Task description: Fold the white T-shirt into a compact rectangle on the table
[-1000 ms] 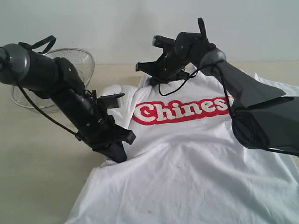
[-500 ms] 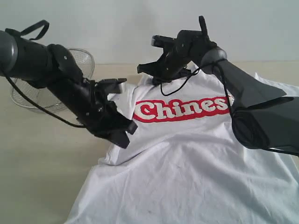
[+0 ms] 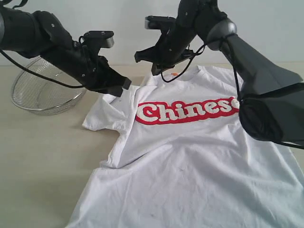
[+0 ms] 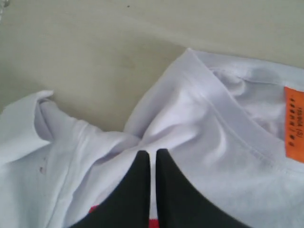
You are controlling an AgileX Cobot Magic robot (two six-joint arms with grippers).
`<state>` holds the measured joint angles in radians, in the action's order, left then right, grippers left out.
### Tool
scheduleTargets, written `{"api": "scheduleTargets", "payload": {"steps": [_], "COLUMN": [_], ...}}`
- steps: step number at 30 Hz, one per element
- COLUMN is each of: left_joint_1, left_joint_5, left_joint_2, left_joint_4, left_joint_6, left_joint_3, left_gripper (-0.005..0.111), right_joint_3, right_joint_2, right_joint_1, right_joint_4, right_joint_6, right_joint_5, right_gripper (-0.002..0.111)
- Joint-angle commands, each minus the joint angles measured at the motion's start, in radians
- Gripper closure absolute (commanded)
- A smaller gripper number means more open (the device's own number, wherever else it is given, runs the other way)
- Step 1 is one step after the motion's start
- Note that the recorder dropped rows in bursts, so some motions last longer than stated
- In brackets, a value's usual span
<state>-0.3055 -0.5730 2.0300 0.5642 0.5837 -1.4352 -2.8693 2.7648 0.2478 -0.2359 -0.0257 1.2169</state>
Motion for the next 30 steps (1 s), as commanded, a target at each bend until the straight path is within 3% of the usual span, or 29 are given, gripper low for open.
{"api": "scheduleTargets", "payload": {"steps": [1,7,15,21,30], "left_joint_1": [0.037,0.041,0.043,0.043,0.043], "left_joint_5": [-0.003,0.005,0.088,0.095,-0.054], "left_joint_2": [0.047,0.066,0.085,0.196,0.365], "left_joint_4": [-0.008,-0.004,-0.006,-0.008,0.007], "left_joint_6": [-0.011,-0.007,0.01,0.029,0.044], "left_joint_3": [-0.036,-0.067,-0.125,-0.262,-0.524], "left_gripper": [0.102,0.102,0.102,0.102,0.102], "right_joint_3": [0.032,0.213,0.568,0.833,1.046], "right_joint_2": [-0.026,-0.129,-0.335,-0.44,-0.452], "right_joint_1": [0.02,0.02,0.02,0.02,0.018], "right_joint_4": [0.006,-0.032,0.146,0.215,0.219], "right_joint_6": [-0.012,-0.061,-0.068,-0.077,-0.061], "right_joint_5": [0.004,0.004,0.004,0.004,-0.028], "right_gripper": [0.109,0.109,0.109,0.109,0.109]}}
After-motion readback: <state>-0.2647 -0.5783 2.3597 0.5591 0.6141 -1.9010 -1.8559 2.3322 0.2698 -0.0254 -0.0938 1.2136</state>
